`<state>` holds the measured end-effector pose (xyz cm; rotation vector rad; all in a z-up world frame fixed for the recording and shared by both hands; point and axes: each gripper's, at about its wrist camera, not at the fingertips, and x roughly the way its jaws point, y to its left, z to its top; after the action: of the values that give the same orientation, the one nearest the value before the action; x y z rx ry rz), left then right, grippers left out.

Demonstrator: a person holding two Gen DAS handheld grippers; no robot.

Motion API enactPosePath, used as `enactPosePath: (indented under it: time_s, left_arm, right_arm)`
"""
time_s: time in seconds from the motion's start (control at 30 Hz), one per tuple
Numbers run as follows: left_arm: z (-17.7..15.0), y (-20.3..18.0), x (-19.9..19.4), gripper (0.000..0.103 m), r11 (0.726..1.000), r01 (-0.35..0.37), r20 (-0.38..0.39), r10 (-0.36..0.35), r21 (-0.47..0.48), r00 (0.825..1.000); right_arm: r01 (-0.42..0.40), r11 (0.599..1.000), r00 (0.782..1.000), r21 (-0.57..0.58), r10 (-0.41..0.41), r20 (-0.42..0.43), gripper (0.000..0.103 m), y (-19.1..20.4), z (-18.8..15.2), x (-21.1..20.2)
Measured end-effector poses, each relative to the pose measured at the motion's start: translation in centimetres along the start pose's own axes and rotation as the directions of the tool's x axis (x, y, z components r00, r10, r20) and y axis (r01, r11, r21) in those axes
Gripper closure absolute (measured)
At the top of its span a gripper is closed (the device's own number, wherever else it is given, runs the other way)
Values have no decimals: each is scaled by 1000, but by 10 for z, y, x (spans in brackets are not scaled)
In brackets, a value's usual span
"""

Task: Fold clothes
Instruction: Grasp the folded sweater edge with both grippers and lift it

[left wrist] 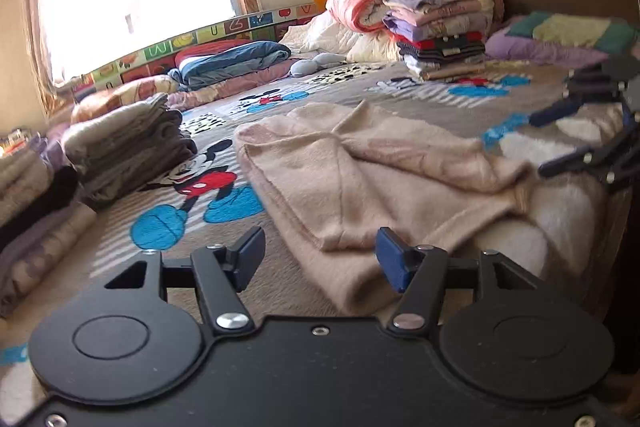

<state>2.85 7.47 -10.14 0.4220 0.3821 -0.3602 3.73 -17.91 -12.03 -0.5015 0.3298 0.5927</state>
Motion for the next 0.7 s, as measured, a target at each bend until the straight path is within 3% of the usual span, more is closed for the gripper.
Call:
enactPosePath:
  time_s: [0.07,0.23,0.4,0.5,0.57,0.7]
  left_arm:
    - [-8,-10,-5,41,993,-37,-17,39,114,999]
    - [-22,-29,9,39,934,-81,-51,105,347,993]
    - [-38,-49,26,39,823,-118,-13,151,556,988]
    - [-39,-54,34,35,756,-168,53,174,632,983]
    - [-39,-55,37,34,730,-194,98,172,655,980]
    - [-33,-53,46,35,714,-244,162,183,656,970]
  right_arm:
    - [23,998,999,-66,-26,-42,49,5,-6,1]
    - [62,978,982,-199,-96,-163,48,19,-21,15]
    - [82,969,981,-231,-120,-152,46,22,-24,28]
    - [109,949,984,-295,-145,-104,46,32,-28,36]
    - [124,942,985,-313,-155,-75,46,34,-29,41]
    - [163,922,983,-351,-182,-21,46,41,-28,51]
